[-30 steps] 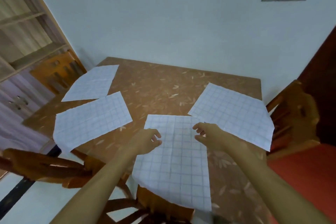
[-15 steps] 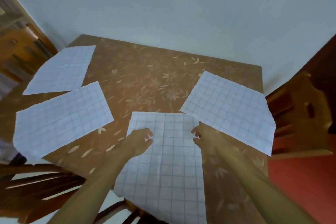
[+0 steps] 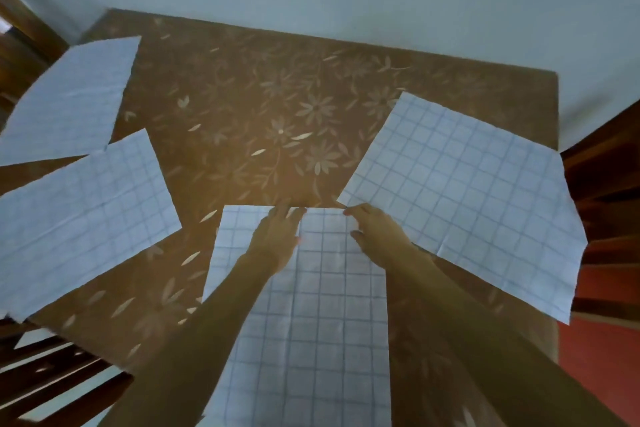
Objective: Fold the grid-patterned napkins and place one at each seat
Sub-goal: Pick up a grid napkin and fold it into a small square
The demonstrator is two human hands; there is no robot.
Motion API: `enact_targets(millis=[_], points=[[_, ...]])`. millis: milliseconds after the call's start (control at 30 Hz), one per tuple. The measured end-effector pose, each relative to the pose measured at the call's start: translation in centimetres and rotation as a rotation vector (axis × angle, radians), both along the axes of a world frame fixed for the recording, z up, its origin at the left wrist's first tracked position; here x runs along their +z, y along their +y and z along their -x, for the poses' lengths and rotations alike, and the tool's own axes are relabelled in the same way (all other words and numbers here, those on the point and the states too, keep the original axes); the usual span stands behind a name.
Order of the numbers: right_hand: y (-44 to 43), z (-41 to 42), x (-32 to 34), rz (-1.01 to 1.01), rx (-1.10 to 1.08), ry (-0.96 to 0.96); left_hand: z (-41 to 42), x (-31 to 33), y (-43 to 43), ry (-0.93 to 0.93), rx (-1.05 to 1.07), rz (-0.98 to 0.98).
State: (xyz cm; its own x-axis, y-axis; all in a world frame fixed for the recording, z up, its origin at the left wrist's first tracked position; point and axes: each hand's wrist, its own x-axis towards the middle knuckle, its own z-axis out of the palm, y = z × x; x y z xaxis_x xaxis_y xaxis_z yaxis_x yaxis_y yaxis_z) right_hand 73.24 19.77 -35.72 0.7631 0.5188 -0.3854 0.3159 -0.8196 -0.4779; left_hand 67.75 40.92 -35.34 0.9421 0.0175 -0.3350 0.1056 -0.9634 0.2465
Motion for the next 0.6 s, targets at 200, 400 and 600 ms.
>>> enact_targets(millis=[200, 400, 600], points=[[1.0, -1.0, -1.8, -0.044, -0.02, 0.057, -1.5, -1.4, 0.3, 0.104, -0.038, -0.051], [2.2, -1.6, -2.2, 0.034, -0.046, 0.053, -2.2, -1.2, 0.5, 0.094, 0.065, -0.003], [1.8, -1.4, -0.6, 0.14, 0.04, -0.103, -0.9, 0.9, 1.4, -0.19, -0.044, -0.008]])
